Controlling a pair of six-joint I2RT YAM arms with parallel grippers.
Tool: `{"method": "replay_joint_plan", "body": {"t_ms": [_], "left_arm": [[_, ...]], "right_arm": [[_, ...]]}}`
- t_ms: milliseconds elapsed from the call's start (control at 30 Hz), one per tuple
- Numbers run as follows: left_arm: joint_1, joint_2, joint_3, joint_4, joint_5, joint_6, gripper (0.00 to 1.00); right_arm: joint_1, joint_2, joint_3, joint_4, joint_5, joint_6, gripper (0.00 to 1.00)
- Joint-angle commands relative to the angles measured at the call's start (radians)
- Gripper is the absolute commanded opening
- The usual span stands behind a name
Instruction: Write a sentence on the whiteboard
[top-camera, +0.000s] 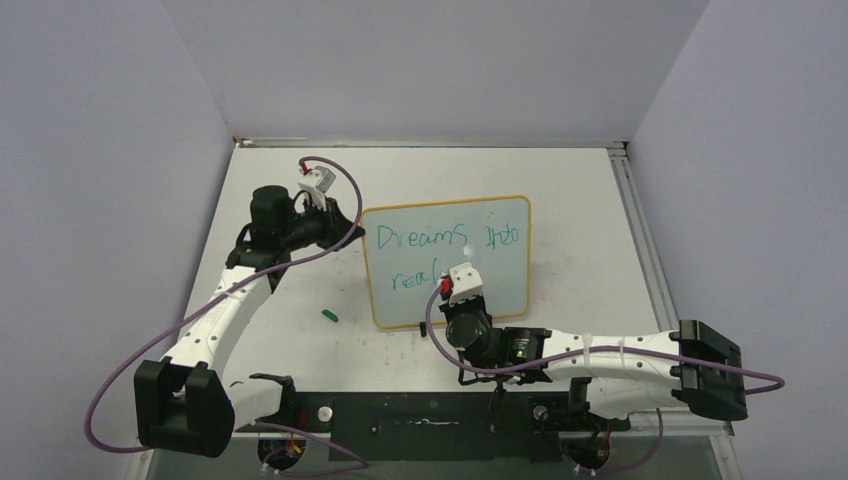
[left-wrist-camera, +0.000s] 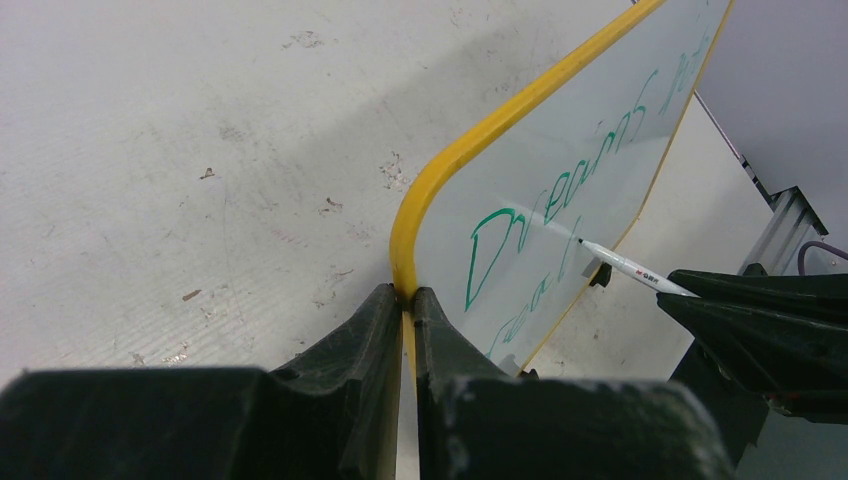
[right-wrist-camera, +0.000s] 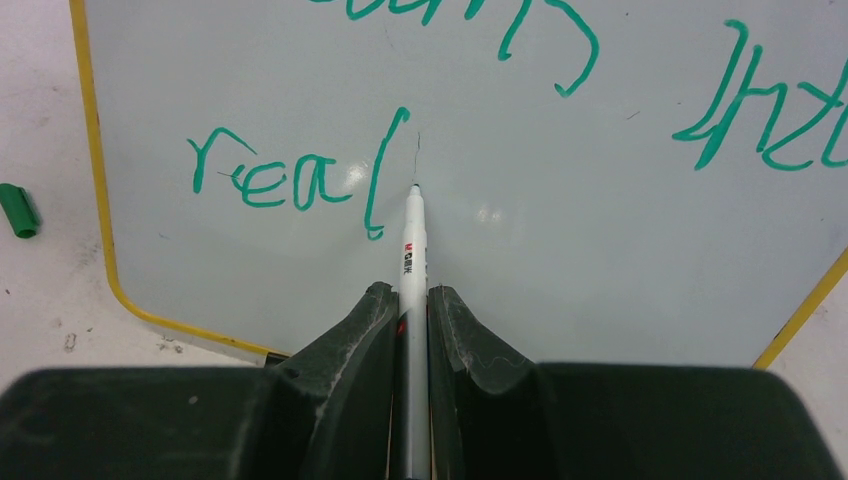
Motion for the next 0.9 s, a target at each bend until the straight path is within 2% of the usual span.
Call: {"method": "replay_joint_plan", "body": {"t_ms": [0, 433, 700, 867], "left_arm": [[-0.013, -0.023, 0.022, 0.028, 0.031, -0.014, 0.00], [-0.013, -0.023, 0.022, 0.028, 0.031, -0.014, 0.00], [-0.013, -0.022, 0.022, 0.028, 0.029, -0.013, 0.00], [-0.012, -0.022, 0.022, 0.028, 0.029, -0.013, 0.00]], "right_arm": [[-0.004, 0.005, -0.004, -0.037, 0.026, 0.061, 0.05], [0.052, -0.003, -0.015, -0.159, 0.025, 0.182, 0.05], [0.057, -0.061, 0.028, -0.090, 0.038, 0.091, 0.05], [0.045, -0.042, 0.053, -0.059, 0.054, 0.039, 0.05]]}}
